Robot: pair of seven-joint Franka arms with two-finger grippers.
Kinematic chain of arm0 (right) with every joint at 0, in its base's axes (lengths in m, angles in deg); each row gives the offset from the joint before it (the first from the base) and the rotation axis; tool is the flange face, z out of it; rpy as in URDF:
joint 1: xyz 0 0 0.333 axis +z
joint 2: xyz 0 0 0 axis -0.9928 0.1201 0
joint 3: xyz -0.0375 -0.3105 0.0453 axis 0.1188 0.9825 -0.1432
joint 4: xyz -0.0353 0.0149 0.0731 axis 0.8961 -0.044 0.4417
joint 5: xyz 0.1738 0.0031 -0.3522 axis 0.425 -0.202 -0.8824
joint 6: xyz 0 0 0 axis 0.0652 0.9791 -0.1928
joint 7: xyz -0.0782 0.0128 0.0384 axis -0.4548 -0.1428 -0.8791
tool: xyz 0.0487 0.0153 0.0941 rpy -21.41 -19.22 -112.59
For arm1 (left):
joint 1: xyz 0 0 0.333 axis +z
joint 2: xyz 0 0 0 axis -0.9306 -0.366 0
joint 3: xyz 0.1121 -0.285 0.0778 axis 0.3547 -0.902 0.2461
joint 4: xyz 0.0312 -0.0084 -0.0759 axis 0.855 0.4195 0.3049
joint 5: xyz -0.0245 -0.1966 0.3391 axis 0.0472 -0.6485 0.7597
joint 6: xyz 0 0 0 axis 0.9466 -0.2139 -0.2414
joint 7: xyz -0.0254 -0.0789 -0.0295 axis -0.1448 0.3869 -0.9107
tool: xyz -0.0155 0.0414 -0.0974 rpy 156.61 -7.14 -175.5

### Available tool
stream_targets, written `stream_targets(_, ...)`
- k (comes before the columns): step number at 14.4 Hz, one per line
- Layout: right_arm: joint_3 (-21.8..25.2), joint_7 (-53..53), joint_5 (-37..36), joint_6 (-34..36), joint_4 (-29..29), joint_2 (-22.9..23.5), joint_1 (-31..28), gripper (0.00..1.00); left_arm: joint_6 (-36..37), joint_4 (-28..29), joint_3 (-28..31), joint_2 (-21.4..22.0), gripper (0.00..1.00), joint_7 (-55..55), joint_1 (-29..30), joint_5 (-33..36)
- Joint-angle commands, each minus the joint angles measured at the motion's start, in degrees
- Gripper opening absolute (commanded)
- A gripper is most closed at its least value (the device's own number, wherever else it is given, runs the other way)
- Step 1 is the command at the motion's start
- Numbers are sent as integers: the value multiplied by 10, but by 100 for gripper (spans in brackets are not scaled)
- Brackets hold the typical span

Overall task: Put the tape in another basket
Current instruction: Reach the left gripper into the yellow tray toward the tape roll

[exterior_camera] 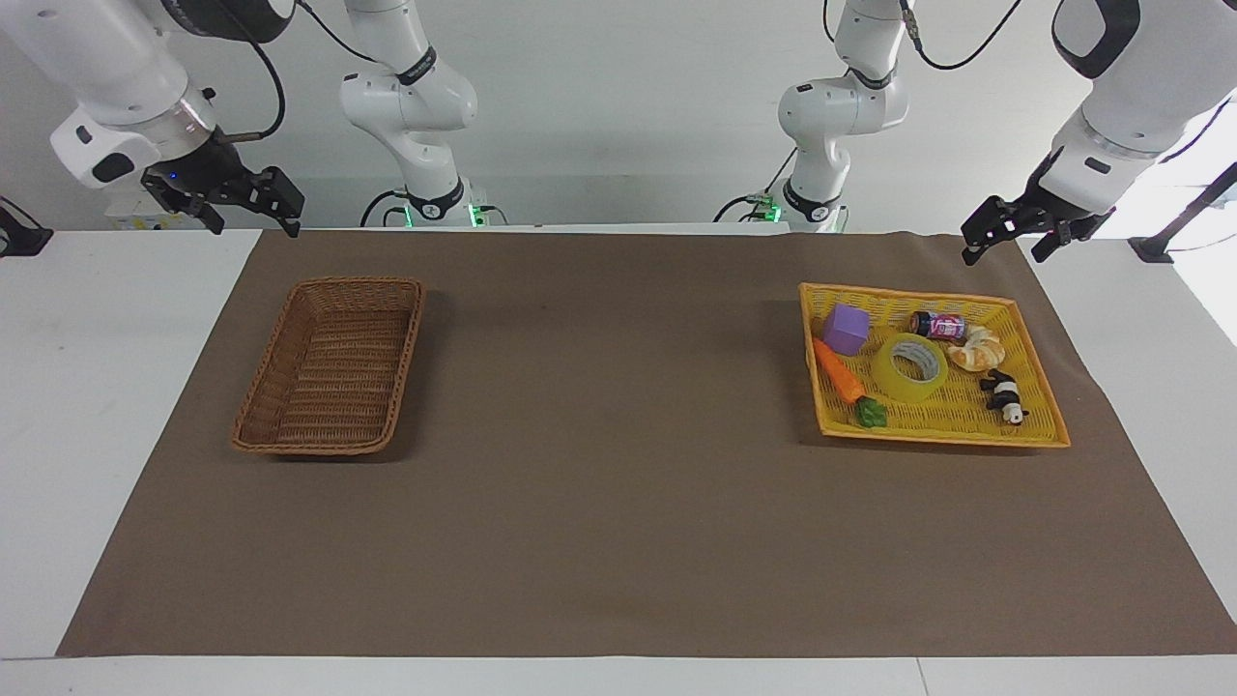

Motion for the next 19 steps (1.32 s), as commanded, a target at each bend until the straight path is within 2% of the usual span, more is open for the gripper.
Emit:
stream_targets(1,1,7,-3,-12,-19,-14,1,99,-9,15,2,14,100,-4,2,0)
stream_targets(5,1,7,-3,-13,-19,-14,1,99,-14,16,3,16,100,-5,13,1)
stream_targets(6,1,7,-3,-12,-19,-14,1,99,-35,35,3,22,100,-3,13,1)
stream_targets(7,1,7,-3,-12,-19,-14,1,99,-89,79,2,42,100,-3,13,1)
stream_targets(9,1,7,-3,-13,-19,-14,1,99,-137,141,2,62,100,-8,13,1)
stream_targets(11,1,7,-3,-13,-19,-14,1,99,-174,174,3,60,100,-9,17,1)
stream_targets(15,1,7,-3,-13,-19,-14,1,99,-282,283,3,59,100,-2,34,1)
stream_targets(17,1,7,-3,-12,-19,-14,1,99,-367,346,2,53,100,-2,53,1)
stream_targets(19,1,7,-3,-13,-19,-14,1,99,-417,364,2,30,98,-1,64,1)
